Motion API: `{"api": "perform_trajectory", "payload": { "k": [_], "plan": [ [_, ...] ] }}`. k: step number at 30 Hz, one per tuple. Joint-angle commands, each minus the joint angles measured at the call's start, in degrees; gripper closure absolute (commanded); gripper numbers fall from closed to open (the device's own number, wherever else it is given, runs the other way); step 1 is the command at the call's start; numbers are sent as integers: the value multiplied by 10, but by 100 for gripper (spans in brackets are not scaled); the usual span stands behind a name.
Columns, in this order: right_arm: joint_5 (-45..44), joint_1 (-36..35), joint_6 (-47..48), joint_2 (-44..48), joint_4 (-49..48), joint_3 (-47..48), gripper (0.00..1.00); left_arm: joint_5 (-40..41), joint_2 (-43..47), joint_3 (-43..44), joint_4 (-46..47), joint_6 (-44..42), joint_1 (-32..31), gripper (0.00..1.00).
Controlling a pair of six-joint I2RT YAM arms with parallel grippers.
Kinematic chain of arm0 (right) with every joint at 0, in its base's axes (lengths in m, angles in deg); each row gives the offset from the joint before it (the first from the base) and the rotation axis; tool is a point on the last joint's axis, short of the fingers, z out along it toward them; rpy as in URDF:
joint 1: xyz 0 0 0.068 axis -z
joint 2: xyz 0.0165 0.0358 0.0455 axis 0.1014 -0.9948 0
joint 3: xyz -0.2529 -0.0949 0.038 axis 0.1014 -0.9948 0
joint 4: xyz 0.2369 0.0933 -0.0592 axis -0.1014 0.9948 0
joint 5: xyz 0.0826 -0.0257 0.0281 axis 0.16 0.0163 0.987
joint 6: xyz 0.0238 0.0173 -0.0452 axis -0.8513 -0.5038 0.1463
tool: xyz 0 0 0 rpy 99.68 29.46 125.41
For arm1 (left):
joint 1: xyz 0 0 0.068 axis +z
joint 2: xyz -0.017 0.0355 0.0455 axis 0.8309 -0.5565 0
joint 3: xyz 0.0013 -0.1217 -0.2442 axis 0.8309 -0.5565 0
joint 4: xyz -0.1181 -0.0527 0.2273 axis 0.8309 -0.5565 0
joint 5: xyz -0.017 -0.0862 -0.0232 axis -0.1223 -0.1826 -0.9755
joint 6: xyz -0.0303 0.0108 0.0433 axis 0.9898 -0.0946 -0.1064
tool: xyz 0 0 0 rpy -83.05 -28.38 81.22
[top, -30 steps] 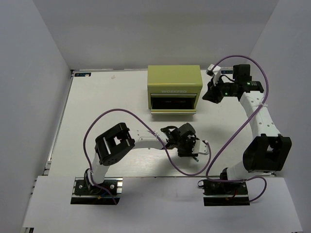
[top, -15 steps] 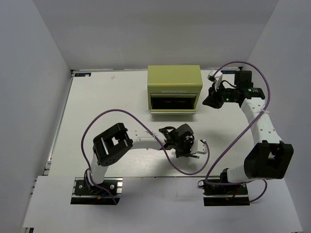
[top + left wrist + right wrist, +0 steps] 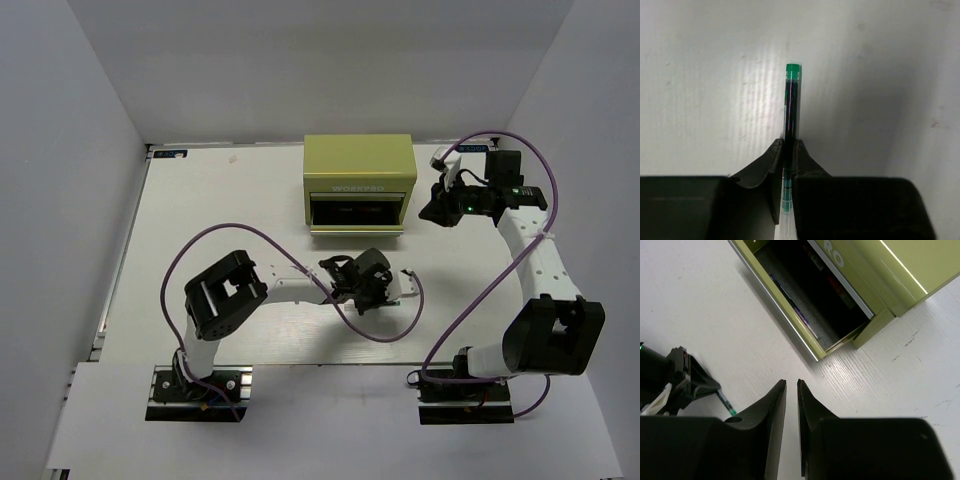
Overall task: Sort the stationery into containers
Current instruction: Pick up the pen from the center of the board, then place the pen in the drawer.
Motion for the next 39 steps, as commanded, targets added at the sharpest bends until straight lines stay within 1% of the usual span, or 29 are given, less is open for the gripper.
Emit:
{"api": "perform_trajectory", "payload": {
  "k": [1, 3, 7, 8, 13, 17, 22, 28, 33, 36, 37, 39],
  "plan": [
    [5, 4, -3, 21, -21, -7, 79, 62, 49, -11, 1, 7, 13, 100],
    [4, 5, -4, 23, -25, -7, 79, 93, 68, -27, 15, 7, 27, 100],
    [4, 6, -6, 22, -27, -10, 79, 139, 93, -32, 60, -7, 41, 100],
    [2, 6, -4, 24, -26, -9, 79, 153, 100, -25, 60, -18, 49, 100],
    [1, 6, 1, 24, -32, -19, 79, 164, 100, 17, 98, -51, 79, 100],
    [-4, 6, 8, 28, -33, -23, 79, 171, 71, 71, 98, -73, 103, 100],
    [-18, 6, 24, 41, -39, -36, 78, 164, 31, 118, 109, -93, 137, 100],
    [-25, 6, 30, 48, -46, -49, 76, 164, -31, 195, 74, -132, 164, 100],
    [-33, 6, 38, 55, -48, -57, 75, 182, -55, 203, 61, -151, 169, 100],
    [-36, 5, 41, 54, -49, -59, 73, 204, -60, 208, 68, -151, 174, 93],
    [-34, 5, 41, 53, -50, -59, 73, 210, -60, 208, 76, -156, 174, 85],
    [-32, 5, 42, 50, -48, -58, 72, 222, -60, 208, 84, -156, 174, 75]
  ]
}}
